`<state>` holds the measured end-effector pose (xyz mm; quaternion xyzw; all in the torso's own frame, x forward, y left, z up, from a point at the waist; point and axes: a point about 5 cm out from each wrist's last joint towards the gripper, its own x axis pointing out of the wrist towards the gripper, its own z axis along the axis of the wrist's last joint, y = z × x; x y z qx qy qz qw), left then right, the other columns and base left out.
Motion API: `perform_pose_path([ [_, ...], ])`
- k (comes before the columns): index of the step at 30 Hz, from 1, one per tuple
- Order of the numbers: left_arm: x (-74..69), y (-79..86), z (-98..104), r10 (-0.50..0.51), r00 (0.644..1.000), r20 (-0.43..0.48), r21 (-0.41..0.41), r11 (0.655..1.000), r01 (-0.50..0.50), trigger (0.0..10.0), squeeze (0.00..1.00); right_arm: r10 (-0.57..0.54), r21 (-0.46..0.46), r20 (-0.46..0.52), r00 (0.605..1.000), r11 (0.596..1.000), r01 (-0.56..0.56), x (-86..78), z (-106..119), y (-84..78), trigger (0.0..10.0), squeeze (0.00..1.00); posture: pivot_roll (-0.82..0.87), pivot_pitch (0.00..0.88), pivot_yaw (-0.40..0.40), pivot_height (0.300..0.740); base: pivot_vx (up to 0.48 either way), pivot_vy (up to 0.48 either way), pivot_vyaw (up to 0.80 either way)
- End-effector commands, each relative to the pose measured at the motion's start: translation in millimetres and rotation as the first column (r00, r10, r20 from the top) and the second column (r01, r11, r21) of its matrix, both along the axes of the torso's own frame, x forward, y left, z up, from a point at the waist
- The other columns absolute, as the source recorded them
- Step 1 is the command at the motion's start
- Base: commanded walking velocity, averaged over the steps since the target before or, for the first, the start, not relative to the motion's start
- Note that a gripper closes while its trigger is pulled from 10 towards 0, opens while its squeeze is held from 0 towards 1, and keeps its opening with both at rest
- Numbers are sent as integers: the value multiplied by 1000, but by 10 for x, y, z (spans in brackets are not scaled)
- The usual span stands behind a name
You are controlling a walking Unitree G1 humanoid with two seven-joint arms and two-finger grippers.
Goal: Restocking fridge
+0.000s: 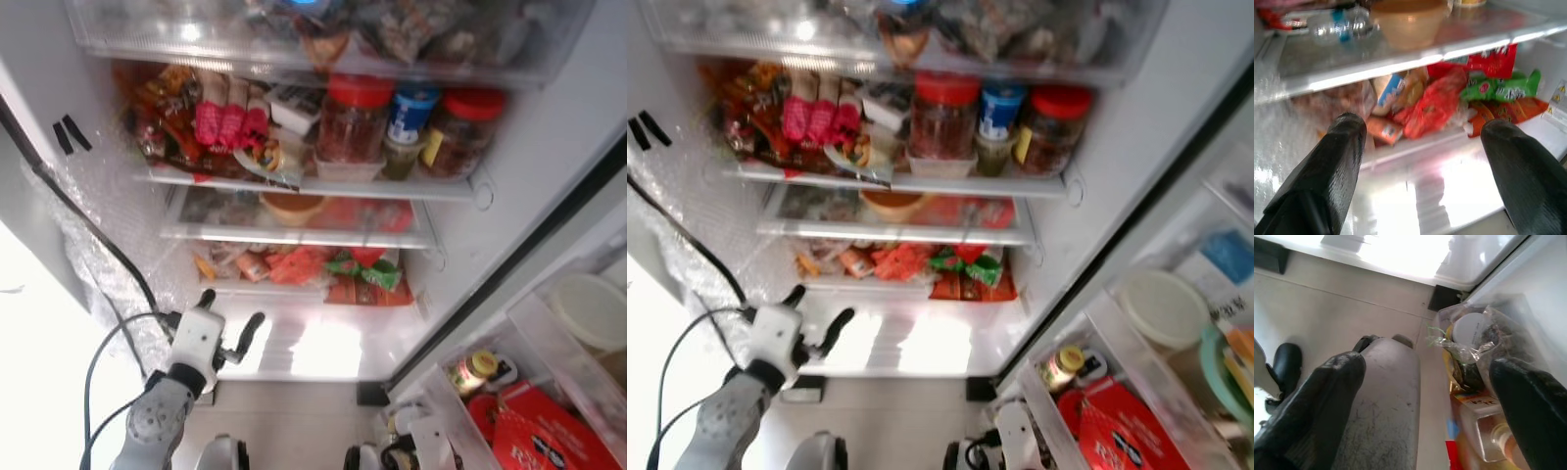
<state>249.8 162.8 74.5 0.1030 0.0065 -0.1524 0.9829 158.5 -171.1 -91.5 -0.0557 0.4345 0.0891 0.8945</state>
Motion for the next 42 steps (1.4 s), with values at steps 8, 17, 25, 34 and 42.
perform_pose_path([
  [8, -288, 513, -935, 304, 844, -441, 57, 948, -312, 10000, 0, -19, -67, -173, 985, 998, 8, -392, -165, -62, 10000, 0, 41, 98, -31, 650, -118, 0, 0],
  [17, -604, 616, -1353, 357, 713, -604, 221, 934, -280, 10000, 0, -38, -75, -170, 985, 997, 26, -387, -165, -63, 10000, 0, 45, 124, -37, 650, 0, 290, 0],
  [25, -659, 539, -1435, 342, 703, -624, 233, 940, -251, 10000, 0, -52, -94, -167, 985, 995, 36, -386, -164, -76, 10000, 0, 38, 145, -38, 650, 0, 480, 0],
  [34, -770, 613, -1506, 367, 658, -657, 264, 930, -254, 10000, 0, -69, -82, -172, 983, 995, 56, -390, -166, -77, 10000, 0, 44, 153, -43, 650, 0, 480, 0],
  [42, -851, 613, -1556, 374, 628, -682, 286, 927, -242, 10000, 0, -87, -54, -169, 982, 995, 79, -390, -165, -65, 10000, 0, 41, 151, -42, 685, 0, 480, 0],
])
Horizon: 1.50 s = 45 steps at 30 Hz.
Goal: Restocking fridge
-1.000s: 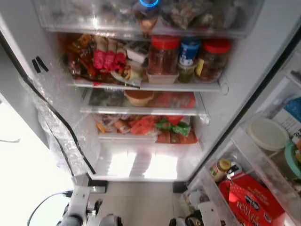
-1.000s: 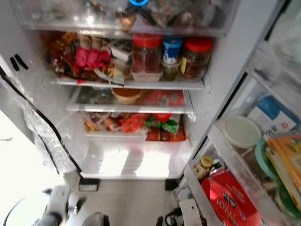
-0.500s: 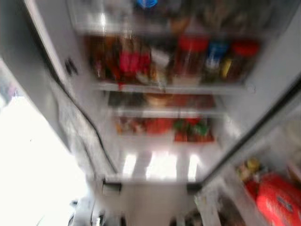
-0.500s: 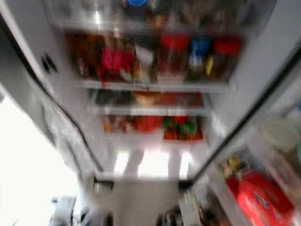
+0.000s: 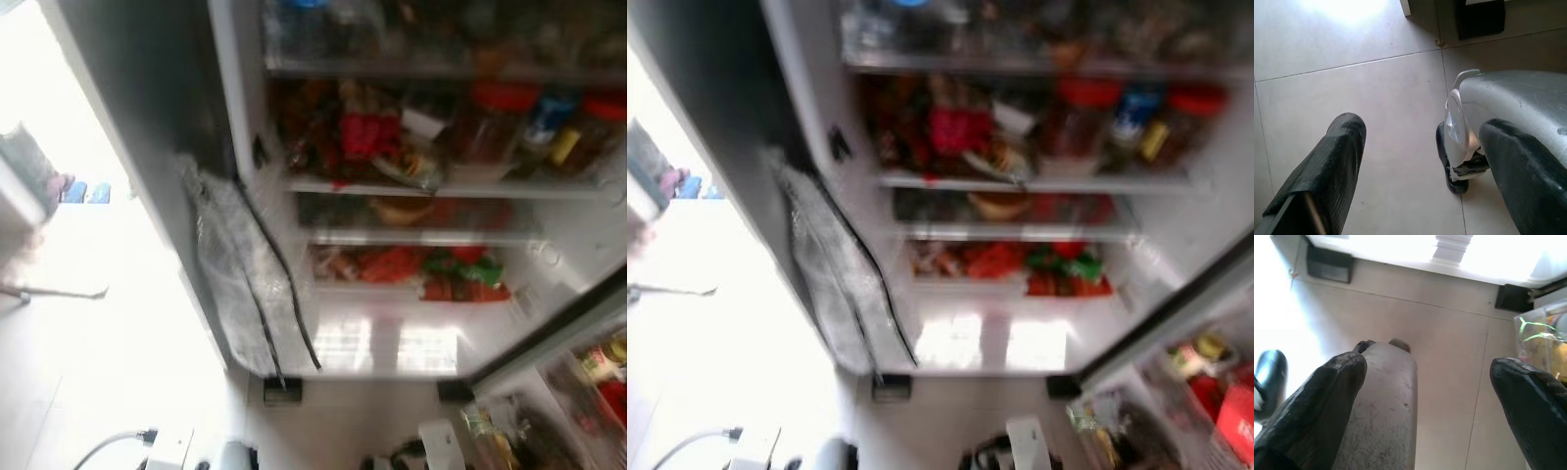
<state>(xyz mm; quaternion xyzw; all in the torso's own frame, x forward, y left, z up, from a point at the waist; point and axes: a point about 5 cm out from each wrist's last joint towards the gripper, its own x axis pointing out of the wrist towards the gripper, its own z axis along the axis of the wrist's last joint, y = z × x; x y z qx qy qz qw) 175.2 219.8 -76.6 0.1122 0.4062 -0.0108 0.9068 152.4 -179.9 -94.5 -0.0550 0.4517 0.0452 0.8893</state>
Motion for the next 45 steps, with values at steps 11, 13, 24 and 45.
perform_pose_path([
  [11, -164, 23, -78, 11, 998, -56, 6, 1000, -11, 10000, 0, -10, 4, -140, 990, 1000, 11, -325, -135, 27, 10000, 0, 41, 152, -42, 740, 0, 218, 0],
  [13, -165, 20, -79, 9, 998, -57, 7, 1000, -9, 10000, 0, -11, 3, -140, 990, 1000, 12, -325, -135, 28, 10000, 0, 41, 152, -42, 740, 0, 0, 0],
  [24, -165, 8, -81, 14, 998, -53, -2, 1000, -15, 10000, 0, -10, 4, -141, 990, 1000, 11, -326, -135, 28, 10000, 0, 43, 148, -41, 740, 0, 0, 0],
  [45, -232, 128, -88, 33, 996, -87, 2, 999, -33, 10000, 0, -47, -9, -132, 990, 999, 46, -342, -138, 19, 10000, 0, 35, 116, -32, 740, 0, 261, 0],
])
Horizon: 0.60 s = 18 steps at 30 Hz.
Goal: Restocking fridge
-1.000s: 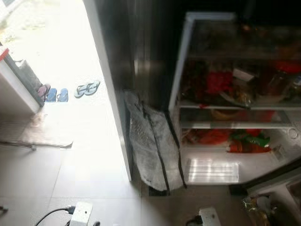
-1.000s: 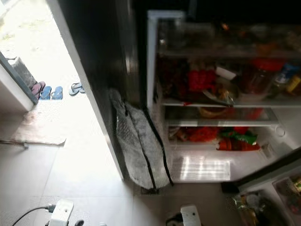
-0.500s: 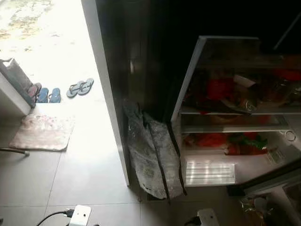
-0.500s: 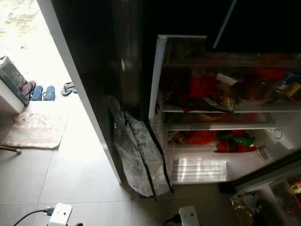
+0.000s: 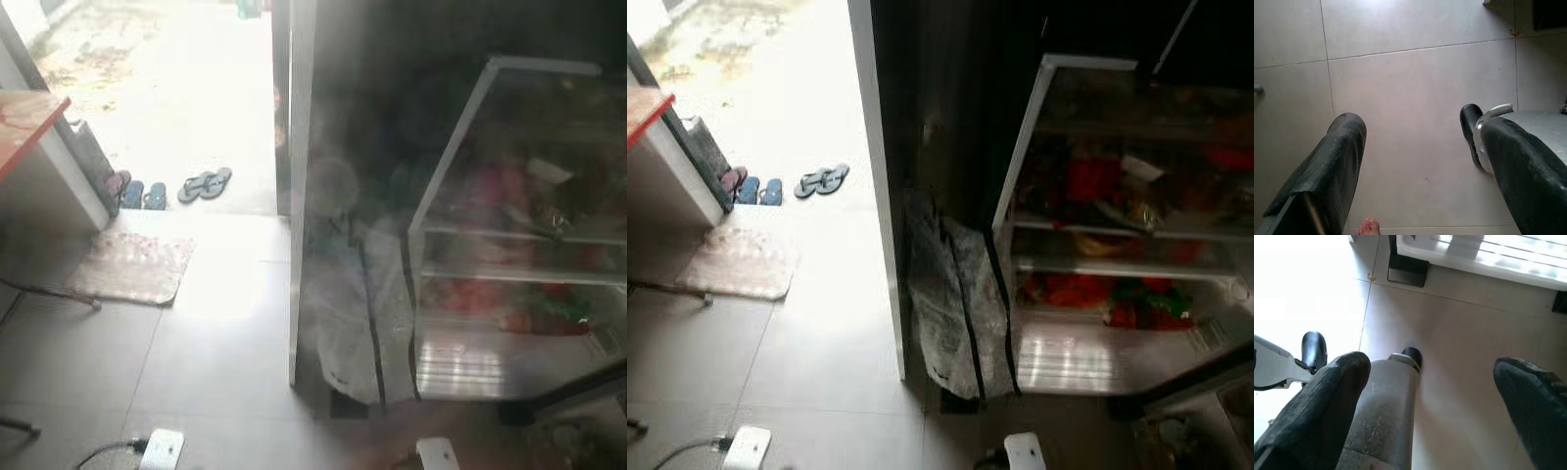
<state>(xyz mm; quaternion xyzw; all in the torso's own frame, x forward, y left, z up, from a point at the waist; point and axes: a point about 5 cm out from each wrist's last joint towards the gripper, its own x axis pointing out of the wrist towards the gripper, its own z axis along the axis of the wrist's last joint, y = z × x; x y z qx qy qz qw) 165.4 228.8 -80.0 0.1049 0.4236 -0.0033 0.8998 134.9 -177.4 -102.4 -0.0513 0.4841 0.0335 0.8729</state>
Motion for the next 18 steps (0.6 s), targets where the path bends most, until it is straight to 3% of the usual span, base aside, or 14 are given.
perform_pose_path([
  [1, -139, 46, -55, 11, 998, -54, 6, 1000, -10, 10000, 0, -23, 1, -61, 998, 1000, 23, -169, -59, -7, 10000, 0, 34, 115, -32, 740, 0, 345, 0],
  [7, -157, 42, -65, 14, 998, -63, 8, 1000, -14, 10000, 0, -47, -1, -64, 997, 999, 47, -182, -64, -9, 10000, 0, 32, 106, -29, 740, 0, 347, 0],
  [12, -157, 28, -69, 17, 998, -64, 9, 1000, -16, 10000, 0, -57, 5, -67, 996, 998, 58, -190, -67, -7, 10000, 0, 32, 102, -28, 740, 0, 325, -710],
  [18, -133, 5, -65, 17, 998, -56, 9, 1000, -16, 10000, 0, -72, 9, -72, 995, 997, 73, -193, -69, -7, 10000, 0, 33, 112, -28, 740, 0, -45, -800],
])
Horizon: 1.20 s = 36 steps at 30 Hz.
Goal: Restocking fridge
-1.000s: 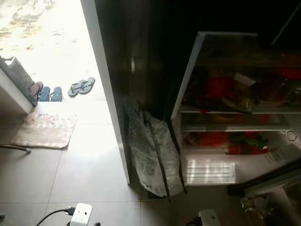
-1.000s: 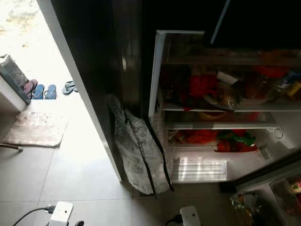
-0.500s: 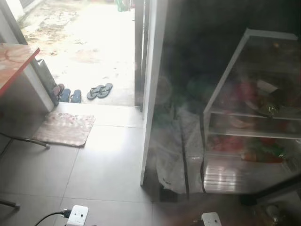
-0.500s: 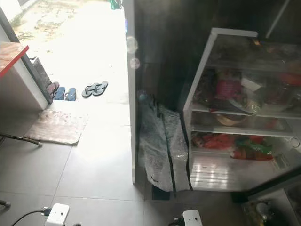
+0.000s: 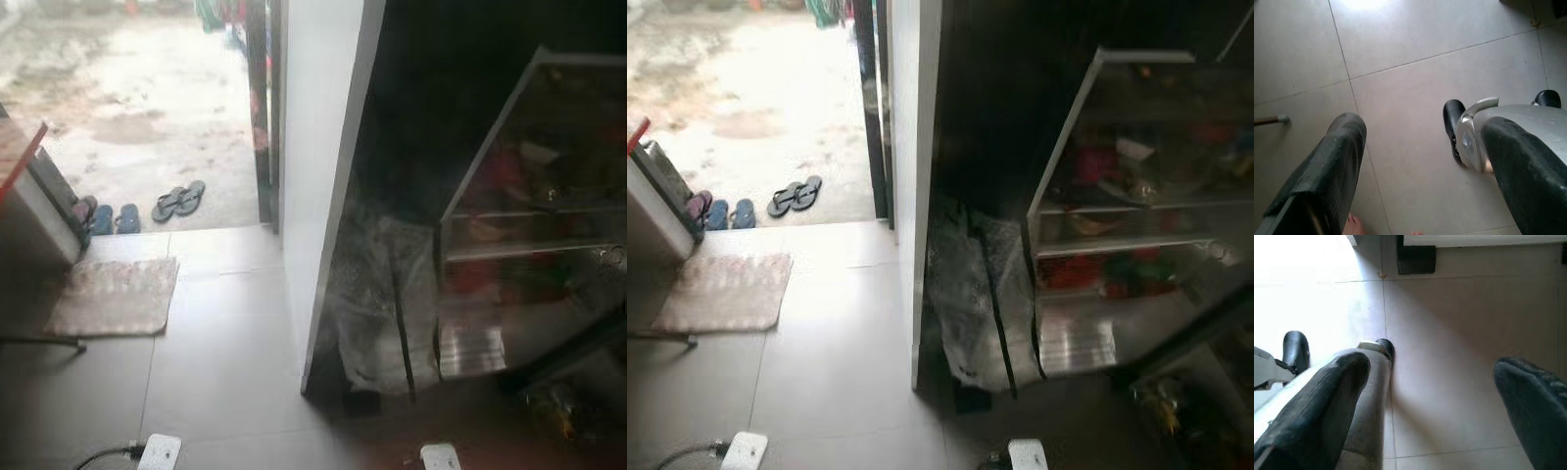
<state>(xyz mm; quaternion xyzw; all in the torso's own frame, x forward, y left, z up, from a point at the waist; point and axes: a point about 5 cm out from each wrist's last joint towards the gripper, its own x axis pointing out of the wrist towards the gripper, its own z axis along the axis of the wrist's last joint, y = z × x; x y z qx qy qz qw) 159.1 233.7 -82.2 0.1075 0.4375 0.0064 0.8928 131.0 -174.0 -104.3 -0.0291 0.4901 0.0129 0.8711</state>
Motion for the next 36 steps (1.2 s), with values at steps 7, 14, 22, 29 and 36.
perform_pose_path([
  [7, -49, -54, -37, 4, 1000, -20, -15, 1000, -4, 10000, 0, -22, -5, -61, 998, 1000, 22, -151, -50, -43, 10000, 0, 35, 128, -32, 740, 0, 0, -800],
  [14, -54, -50, -39, 7, 1000, -25, -24, 1000, -7, 10000, 0, -25, -3, -60, 998, 1000, 24, -148, -49, -42, 10000, 0, 33, 131, -32, 740, 0, 328, -800],
  [22, -56, -27, -34, 13, 1000, -26, -34, 999, -14, 10000, 0, -26, 1, -57, 998, 1000, 26, -143, -48, -37, 10000, 0, 33, 140, -31, 740, 0, 120, -800],
  [29, -52, -12, -26, 2, 1000, -21, -31, 1000, -3, 10000, 0, -30, 2, -58, 998, 1000, 30, -145, -49, -33, 10000, 0, 33, 142, -29, 740, 0, 137, -800],
  [36, -50, -38, -33, -1, 1000, -24, -30, 1000, 0, 10000, 0, -30, 2, -59, 998, 1000, 30, -142, -49, -32, 10000, 0, 34, 143, -27, 740, 0, 0, -800],
])
